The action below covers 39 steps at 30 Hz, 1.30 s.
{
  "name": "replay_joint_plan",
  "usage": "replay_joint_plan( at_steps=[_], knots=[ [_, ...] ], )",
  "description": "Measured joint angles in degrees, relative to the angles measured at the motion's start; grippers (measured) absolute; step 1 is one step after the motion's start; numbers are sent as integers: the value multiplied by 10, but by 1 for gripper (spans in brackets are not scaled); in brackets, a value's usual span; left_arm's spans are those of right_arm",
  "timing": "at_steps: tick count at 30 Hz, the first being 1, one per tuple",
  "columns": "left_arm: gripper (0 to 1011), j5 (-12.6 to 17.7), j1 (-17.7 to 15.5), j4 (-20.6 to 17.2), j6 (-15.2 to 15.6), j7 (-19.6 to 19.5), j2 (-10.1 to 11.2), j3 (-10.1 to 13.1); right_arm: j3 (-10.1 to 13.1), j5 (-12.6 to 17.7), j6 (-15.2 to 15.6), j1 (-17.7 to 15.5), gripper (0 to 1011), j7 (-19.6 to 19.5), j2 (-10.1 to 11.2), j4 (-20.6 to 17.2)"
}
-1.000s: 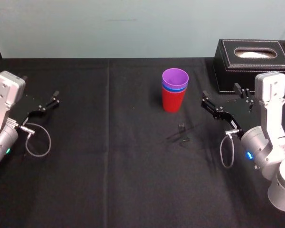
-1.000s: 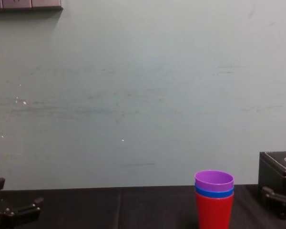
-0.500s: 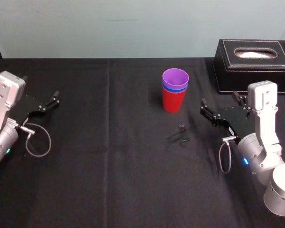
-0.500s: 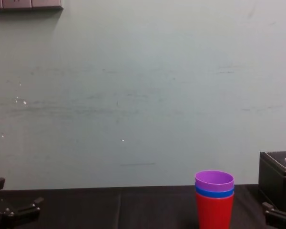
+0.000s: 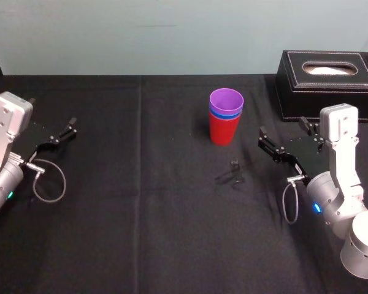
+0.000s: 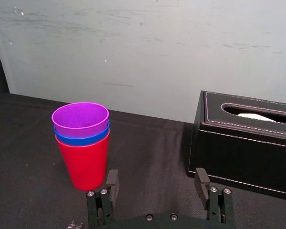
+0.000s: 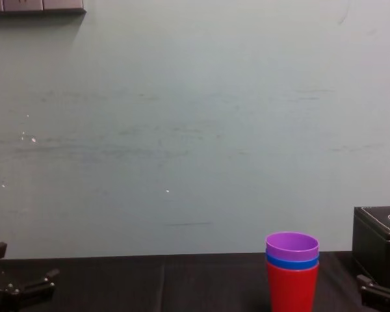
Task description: Stack the three plastic cups sequentially using one hand.
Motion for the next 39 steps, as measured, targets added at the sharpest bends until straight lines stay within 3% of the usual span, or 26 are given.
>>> replay_joint_plan(
  at_steps=[39],
  knots=[
    [1005,0,0,0,0,0,0,0,0,1,1,0,1004,0,1,-1]
  ],
)
